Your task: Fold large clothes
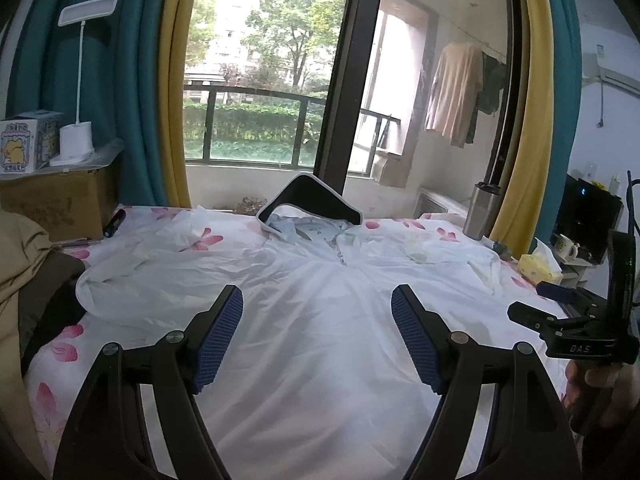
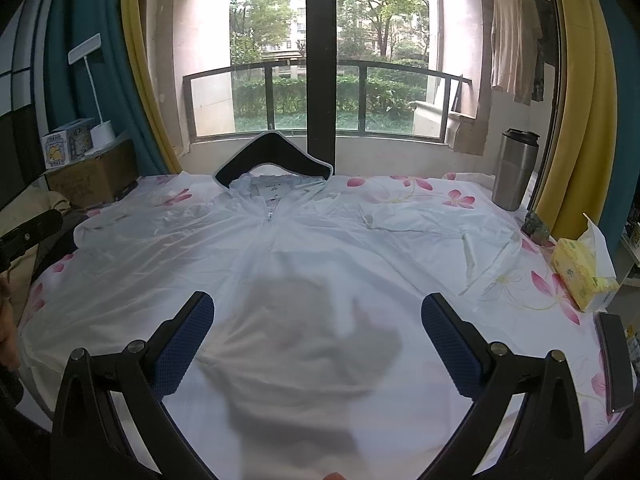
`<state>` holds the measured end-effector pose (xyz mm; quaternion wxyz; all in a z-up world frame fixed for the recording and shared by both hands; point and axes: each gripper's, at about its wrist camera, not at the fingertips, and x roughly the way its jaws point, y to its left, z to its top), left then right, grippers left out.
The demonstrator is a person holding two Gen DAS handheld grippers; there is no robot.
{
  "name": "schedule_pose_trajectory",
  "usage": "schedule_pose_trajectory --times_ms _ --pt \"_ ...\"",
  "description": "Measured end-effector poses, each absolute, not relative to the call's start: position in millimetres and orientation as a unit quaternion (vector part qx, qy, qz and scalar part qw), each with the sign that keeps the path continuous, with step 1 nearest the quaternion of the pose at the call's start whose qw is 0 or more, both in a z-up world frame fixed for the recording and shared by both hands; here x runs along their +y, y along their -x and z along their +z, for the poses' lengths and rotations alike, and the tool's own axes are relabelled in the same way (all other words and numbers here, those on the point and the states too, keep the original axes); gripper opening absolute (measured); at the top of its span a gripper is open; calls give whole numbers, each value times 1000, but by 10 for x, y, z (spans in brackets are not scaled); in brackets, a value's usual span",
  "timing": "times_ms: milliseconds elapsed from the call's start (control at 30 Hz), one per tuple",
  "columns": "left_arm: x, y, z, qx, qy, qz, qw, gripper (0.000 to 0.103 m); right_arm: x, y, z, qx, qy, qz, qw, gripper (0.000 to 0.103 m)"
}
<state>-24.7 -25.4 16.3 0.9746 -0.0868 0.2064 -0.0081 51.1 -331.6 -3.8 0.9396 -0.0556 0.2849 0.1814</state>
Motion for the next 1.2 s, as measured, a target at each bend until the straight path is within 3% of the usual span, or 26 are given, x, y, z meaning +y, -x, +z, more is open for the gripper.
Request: schedule_pose_trajectory --times_ms 667,1133,1200 --pt "-251 137 111 218 88 2 972 80 -3293 -640 -112 301 63 184 934 102" --pt "-138 -527 12 264 89 6 960 80 -3472 -1415 -186 324 102 172 925 102" --pt "-128 -641 -24 271 87 3 959 80 -3461 -1573 -221 334 123 173 918 97"
